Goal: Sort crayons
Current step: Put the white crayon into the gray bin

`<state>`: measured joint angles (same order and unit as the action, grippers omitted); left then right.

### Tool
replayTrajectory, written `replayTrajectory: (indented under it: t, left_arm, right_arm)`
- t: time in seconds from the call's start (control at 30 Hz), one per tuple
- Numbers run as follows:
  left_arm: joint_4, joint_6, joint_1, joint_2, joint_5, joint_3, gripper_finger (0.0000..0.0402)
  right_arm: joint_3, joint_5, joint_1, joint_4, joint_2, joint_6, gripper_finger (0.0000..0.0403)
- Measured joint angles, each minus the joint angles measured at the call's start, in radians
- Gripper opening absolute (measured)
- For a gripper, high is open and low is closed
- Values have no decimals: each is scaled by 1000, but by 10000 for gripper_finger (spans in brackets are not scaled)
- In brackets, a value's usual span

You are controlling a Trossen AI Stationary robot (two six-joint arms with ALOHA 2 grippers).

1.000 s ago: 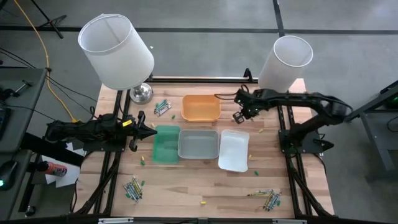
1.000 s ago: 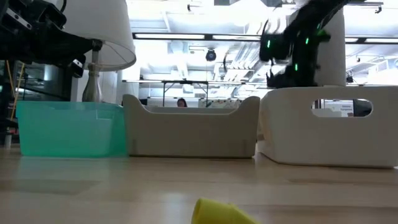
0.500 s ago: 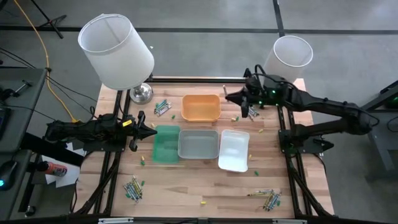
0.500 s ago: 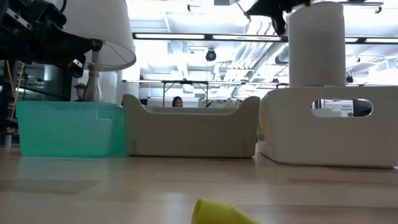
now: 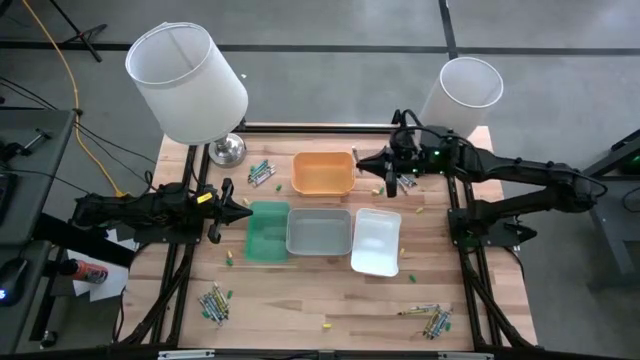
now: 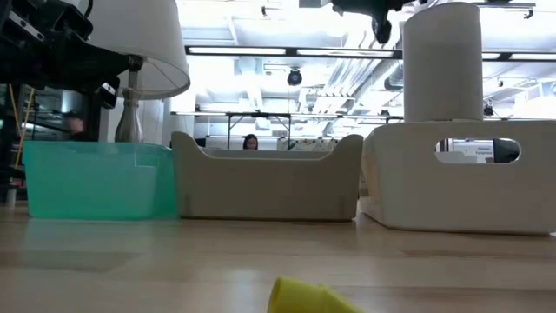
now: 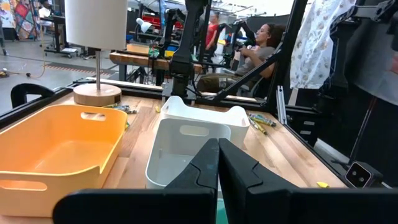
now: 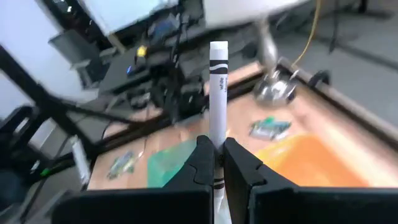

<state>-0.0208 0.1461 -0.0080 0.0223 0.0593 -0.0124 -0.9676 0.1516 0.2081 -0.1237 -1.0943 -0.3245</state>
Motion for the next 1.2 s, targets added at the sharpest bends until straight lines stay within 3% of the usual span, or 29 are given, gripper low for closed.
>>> replayTrajectory:
  t: [0.27, 0.53, 0.77, 1.07, 1.2]
  left_arm:
    - [0, 0, 0, 0, 0, 0, 0]
    - [0, 0, 0, 0, 0, 0, 0]
    - [0, 0, 0, 0, 0, 0, 0]
    - [-4, 0, 0, 0, 0, 0, 0]
    - [-31, 5, 0, 0, 0, 1, 0]
  right_arm:
    - [0, 185, -135, 34, -299, 133, 1]
    - [0, 197, -210, 90, -551, 165, 1]
    - [0, 193, -230, 117, -594, 64, 22]
    - [-1, 140, -230, 102, -589, 17, 137]
    - [-69, 147, -209, 25, -568, 23, 171]
